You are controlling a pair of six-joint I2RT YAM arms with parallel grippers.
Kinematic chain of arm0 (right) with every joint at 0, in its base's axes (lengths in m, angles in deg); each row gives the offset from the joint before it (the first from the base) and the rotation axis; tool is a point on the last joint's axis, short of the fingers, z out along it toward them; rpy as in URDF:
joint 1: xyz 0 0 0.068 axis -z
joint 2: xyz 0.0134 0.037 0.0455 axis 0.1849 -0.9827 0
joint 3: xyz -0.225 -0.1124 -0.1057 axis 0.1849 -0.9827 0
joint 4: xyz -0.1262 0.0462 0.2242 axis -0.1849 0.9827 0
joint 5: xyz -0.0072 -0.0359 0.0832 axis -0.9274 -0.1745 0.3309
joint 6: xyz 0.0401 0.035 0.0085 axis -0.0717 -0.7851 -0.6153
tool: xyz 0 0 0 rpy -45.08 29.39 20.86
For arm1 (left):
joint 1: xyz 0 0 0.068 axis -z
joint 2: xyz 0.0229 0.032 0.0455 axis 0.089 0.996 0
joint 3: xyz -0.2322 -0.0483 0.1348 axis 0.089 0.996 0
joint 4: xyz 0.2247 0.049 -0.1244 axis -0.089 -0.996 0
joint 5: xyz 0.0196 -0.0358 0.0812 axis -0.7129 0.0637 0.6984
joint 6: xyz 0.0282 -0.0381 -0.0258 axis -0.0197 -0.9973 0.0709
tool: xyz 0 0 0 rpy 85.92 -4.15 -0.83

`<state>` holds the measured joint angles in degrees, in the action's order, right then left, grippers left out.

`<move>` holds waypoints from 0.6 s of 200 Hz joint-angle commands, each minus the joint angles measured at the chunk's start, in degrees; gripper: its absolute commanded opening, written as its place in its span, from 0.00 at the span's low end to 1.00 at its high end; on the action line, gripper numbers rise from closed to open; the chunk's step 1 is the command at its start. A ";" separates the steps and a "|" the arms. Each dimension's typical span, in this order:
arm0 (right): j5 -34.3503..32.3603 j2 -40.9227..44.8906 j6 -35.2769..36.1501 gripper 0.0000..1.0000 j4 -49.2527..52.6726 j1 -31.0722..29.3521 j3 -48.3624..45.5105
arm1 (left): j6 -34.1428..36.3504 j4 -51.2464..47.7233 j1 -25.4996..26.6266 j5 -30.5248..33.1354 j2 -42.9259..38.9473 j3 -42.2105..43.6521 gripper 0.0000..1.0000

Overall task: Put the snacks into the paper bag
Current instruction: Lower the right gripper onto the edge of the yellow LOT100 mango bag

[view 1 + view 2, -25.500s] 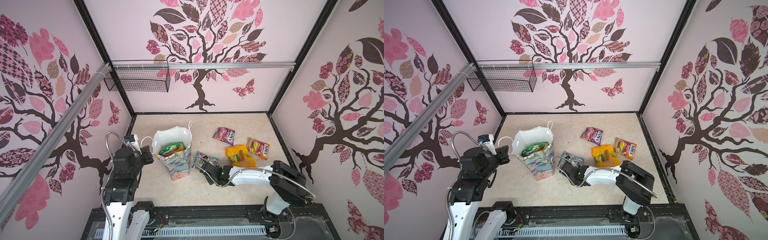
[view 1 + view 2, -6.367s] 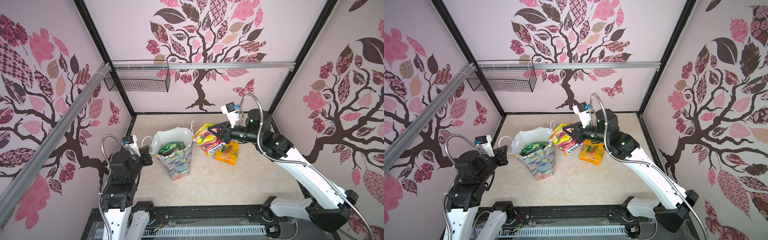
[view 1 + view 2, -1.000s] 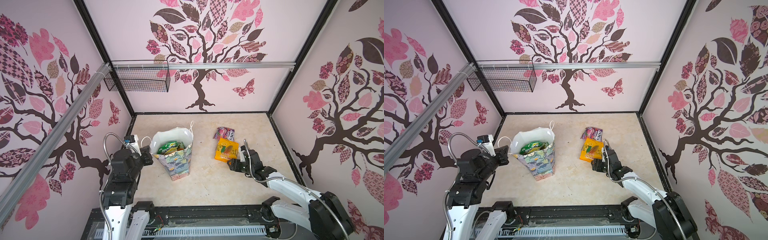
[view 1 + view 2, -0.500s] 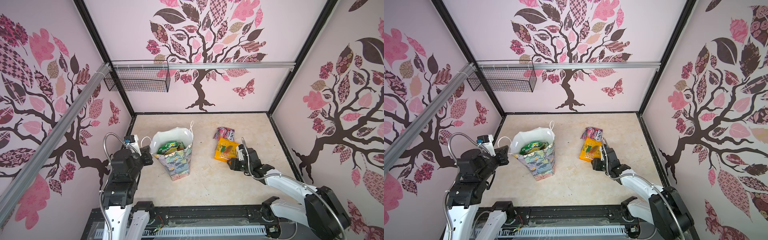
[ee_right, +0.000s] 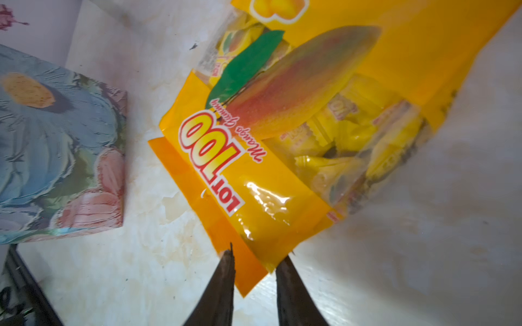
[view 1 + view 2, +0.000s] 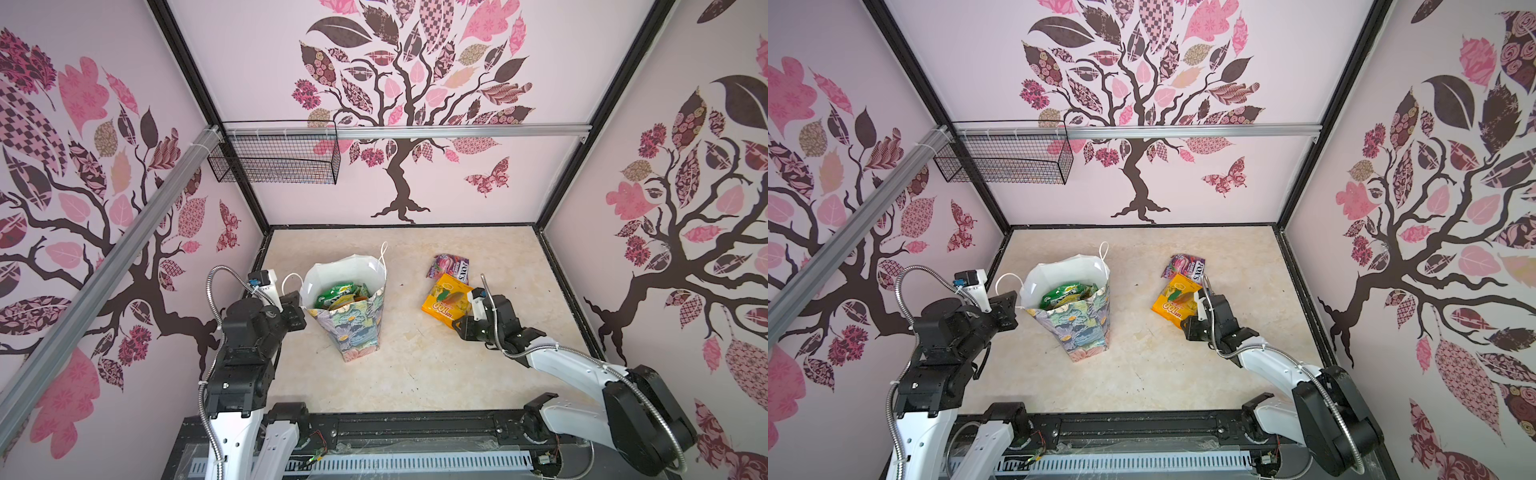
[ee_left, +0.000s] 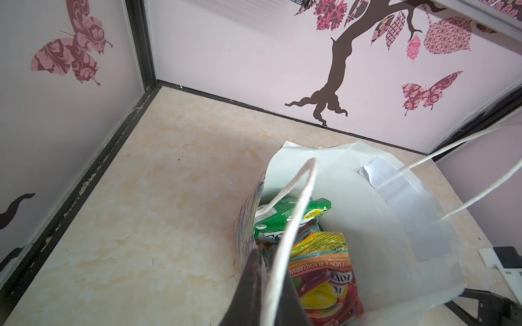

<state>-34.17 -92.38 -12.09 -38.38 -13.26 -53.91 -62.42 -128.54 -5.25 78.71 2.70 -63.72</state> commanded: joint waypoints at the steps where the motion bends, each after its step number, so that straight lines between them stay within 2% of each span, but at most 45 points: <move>1: 7.35 -0.39 -0.41 0.30 -6.34 -0.63 -0.68 | 0.29 0.86 -0.38 -0.08 -0.39 0.01 0.11; 43: 0.98 -1.00 1.87 0.45 -3.35 -4.46 0.16 | 0.20 0.94 -0.30 -0.04 -0.28 0.03 0.11; 72: -2.31 -0.34 1.46 0.47 -1.76 -4.45 0.31 | 0.20 0.85 -0.37 -0.08 -0.19 0.03 0.11; 120: -2.22 -0.78 2.14 0.47 -3.79 -4.58 -1.25 | 0.20 0.92 -0.38 -0.11 -0.10 -0.13 0.11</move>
<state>-35.66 -92.58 -11.28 -40.78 -17.57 -55.09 -62.42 -128.54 -5.25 78.69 2.70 -63.72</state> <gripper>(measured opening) 0.474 0.115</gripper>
